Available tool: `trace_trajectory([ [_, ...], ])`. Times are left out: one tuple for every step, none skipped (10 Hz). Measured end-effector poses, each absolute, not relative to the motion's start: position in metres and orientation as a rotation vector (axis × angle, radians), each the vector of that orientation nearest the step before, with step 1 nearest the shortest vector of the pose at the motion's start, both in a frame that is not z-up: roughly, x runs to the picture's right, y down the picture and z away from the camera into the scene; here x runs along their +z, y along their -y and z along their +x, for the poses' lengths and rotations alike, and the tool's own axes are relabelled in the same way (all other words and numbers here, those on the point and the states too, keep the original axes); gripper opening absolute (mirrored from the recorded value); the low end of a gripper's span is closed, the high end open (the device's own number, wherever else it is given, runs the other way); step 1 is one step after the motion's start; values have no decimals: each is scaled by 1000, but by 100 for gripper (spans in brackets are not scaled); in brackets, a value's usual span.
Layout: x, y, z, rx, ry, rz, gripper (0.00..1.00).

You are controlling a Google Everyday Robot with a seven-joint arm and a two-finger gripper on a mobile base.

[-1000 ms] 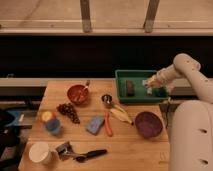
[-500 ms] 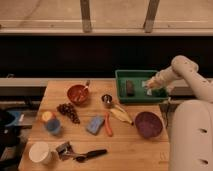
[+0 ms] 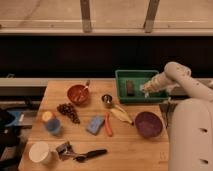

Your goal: Wipe tray with towel

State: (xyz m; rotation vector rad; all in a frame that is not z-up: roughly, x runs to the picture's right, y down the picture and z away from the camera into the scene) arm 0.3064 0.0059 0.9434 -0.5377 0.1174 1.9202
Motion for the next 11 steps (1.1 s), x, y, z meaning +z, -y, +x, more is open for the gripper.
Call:
trace_trajectory([
  [948, -4, 304, 1918, -110, -518, 0],
  [952, -1, 302, 1917, -104, -503, 0],
  [958, 0, 300, 1916, -108, -488, 0],
  [966, 2, 299, 1914, -115, -472, 0],
  [971, 3, 297, 1911, -119, -469, 0],
  [975, 4, 293, 1904, -122, -467, 0],
  [978, 4, 288, 1892, -126, -471, 0],
  [975, 3, 285, 1873, -130, -462, 0],
  [972, 4, 285, 1864, -132, -449, 0],
  [965, 6, 290, 1860, -144, -423, 0],
  [961, 7, 297, 1863, -157, -405, 0],
])
